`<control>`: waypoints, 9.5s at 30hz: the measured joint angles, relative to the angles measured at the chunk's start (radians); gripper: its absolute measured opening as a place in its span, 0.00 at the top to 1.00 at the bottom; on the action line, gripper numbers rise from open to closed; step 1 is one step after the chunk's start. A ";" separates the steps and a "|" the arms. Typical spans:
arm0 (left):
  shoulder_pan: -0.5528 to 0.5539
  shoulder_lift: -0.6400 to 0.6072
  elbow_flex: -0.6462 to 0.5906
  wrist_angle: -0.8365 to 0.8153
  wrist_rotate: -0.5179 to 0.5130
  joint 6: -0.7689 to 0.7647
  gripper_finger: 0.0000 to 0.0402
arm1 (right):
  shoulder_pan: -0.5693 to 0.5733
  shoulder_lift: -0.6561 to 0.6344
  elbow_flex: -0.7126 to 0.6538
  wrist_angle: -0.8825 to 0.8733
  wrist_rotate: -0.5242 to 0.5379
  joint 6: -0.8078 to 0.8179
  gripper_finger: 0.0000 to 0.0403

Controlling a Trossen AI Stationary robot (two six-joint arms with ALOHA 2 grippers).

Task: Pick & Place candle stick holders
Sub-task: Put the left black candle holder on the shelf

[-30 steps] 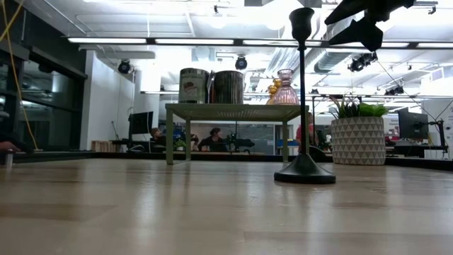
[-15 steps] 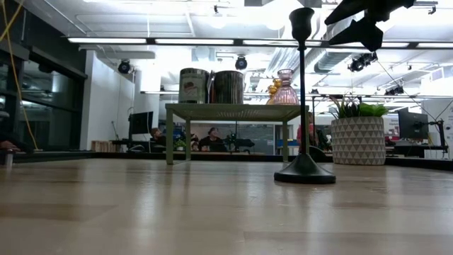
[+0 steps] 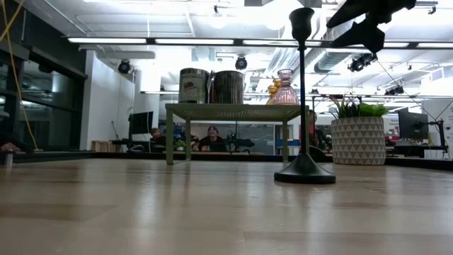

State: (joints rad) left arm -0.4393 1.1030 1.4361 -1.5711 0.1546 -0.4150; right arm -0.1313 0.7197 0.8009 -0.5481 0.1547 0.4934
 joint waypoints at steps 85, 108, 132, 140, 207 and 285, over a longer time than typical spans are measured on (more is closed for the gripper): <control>-0.275 0.283 0.000 0.023 -0.160 -0.301 0.43 | 0.000 0.000 0.000 -0.043 -0.042 -0.015 0.39; -0.275 0.281 0.000 0.020 -0.153 -0.310 0.71 | 0.000 0.000 0.000 -0.043 -0.055 -0.015 0.39; -0.238 0.280 0.037 0.025 -0.105 -0.473 0.71 | 0.000 0.000 0.000 0.050 -0.061 -0.052 0.39; -0.091 0.280 0.105 -0.001 -0.075 -0.479 0.71 | 0.030 0.067 0.000 0.231 -0.077 -0.092 0.39; 0.409 0.547 0.548 0.006 -0.082 -0.033 0.71 | 0.266 1.005 0.452 0.844 0.100 -0.180 0.39; 0.409 0.547 0.547 0.018 -0.090 -0.005 0.70 | 0.200 1.131 0.452 1.103 -0.156 -0.333 0.81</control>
State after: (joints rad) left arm -0.0307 1.6497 1.9835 -1.5535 0.0643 -0.4196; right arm 0.0689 1.8502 1.2526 0.5552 -0.0012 0.1604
